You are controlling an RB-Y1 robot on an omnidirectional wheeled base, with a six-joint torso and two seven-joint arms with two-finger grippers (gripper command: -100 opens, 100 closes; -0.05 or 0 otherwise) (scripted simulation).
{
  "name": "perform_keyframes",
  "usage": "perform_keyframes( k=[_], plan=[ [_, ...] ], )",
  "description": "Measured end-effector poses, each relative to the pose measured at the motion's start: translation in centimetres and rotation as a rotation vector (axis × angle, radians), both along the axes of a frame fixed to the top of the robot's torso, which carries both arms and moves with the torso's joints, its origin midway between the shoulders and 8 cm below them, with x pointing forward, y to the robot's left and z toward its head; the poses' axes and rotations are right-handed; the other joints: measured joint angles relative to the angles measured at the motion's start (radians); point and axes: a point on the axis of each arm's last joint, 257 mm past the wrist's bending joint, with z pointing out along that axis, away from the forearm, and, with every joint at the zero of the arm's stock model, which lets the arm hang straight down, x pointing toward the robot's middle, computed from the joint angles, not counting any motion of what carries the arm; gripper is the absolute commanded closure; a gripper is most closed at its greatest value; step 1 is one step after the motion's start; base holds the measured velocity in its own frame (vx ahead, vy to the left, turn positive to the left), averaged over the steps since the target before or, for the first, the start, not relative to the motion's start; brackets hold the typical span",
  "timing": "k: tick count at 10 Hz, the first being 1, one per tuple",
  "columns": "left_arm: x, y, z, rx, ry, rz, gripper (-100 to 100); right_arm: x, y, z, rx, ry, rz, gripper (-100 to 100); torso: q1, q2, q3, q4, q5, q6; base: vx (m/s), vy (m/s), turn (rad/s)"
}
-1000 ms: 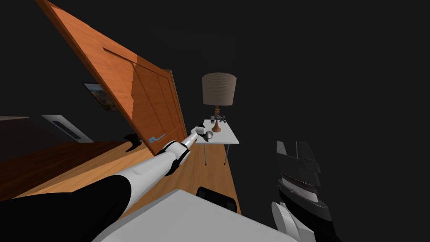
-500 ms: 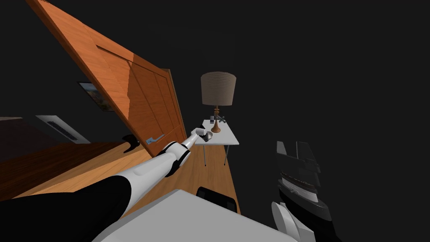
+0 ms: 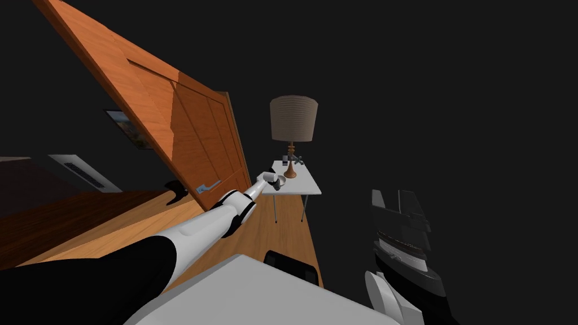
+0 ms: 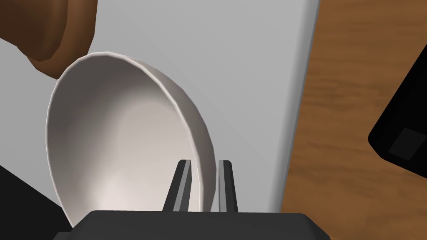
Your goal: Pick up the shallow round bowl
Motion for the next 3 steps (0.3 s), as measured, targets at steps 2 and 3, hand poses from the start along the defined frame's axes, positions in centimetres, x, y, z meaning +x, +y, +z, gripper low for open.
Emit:
perform_keyframes(
  k=[2, 3],
  plan=[
    [0.11, -0.08, 1.03, 0.001, -0.004, -0.005, 100, 0.0, 0.0, 0.0, 0.0, 0.0, 0.0, 0, 0.001, 0.004, 0.003, 0.002, 0.0, 0.0, -0.043, 0.011, 0.016],
    [0.07, -0.09, 1.06, 0.001, -0.001, -0.004, 0, 0.0, 0.0, 0.0, 0.0, 0.0, 0.0, 0, 0.0, 0.004, 0.003, 0.001, 0.0, 0.0, 0.0, 0.0, 0.0]
  ],
)
